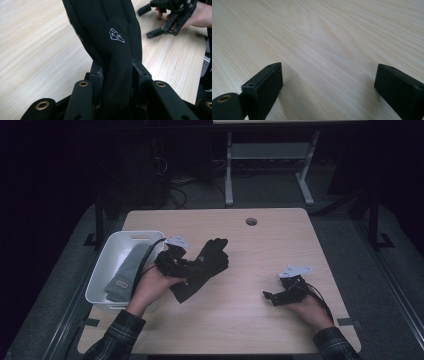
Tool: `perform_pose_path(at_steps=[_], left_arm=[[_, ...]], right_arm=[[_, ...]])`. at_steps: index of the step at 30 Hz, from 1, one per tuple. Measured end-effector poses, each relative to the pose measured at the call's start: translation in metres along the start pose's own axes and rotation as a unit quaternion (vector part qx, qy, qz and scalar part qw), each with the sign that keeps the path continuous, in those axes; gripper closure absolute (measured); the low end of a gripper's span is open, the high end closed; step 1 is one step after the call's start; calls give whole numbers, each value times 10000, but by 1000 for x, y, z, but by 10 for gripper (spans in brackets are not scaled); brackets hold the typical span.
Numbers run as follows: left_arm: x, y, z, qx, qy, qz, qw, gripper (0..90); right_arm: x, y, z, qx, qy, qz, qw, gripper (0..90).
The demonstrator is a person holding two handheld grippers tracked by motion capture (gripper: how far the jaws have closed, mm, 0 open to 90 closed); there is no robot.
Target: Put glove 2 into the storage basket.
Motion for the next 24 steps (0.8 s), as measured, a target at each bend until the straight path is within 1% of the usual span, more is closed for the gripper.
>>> perform_pose_path(at_steps=[2, 6, 7, 8, 13, 15, 16, 17, 18, 21, 22, 23, 24], left_arm=[[0, -10, -3, -67, -64, 72, 9999, 664], [3, -32, -10, -226, -154, 140, 9995, 664], [3, -32, -10, -226, -154, 140, 9995, 664], [6, -43, -14, -313, -224, 200, 9991, 664], [15, -68, -24, -545, -370, 313, 9973, 664], [20, -78, -30, -647, -458, 341, 9963, 664], [23, -82, -33, -710, -526, 384, 9953, 664], [26, -87, -36, -787, -542, 353, 9948, 664], [29, -91, -39, -834, -588, 373, 9941, 664], [40, -104, -49, -993, -776, 445, 9910, 664], [43, -107, -52, -1047, -858, 495, 9896, 664], [47, -112, -56, -1098, -896, 471, 9888, 664], [51, -115, -60, -1153, -965, 490, 9874, 664]], right_arm=[[0, 0, 0, -3, -4, -7, 10000, 65], [0, 0, 0, -3, -4, -9, 10000, 64], [0, 0, 0, -4, -3, -10, 10000, 65], [0, 0, 0, -3, -4, -9, 10000, 65], [0, 0, 0, -3, -1, -9, 10000, 65], [0, 0, 0, -4, 1, -10, 10000, 65], [0, 0, 0, -4, -2, -10, 10000, 65], [0, 0, 0, -4, 0, -10, 10000, 65], [0, 0, 0, -5, 0, -10, 10000, 65], [0, 0, 0, -5, 3, -10, 10000, 65], [0, 0, 0, -5, 4, -13, 10000, 65], [0, 0, 0, -3, 3, -12, 10000, 65], [0, 0, 0, 0, 0, -13, 10000, 65]])
Point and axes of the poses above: each handheld gripper's, and its own axes: y roughly forward along the jaws, x roughly out of its underside, z roughly to its right, the point moved 2 cm from there along y, roughly forward along the jaws, and after that the axes turned 10 degrees about x, right-handed, at the moved point
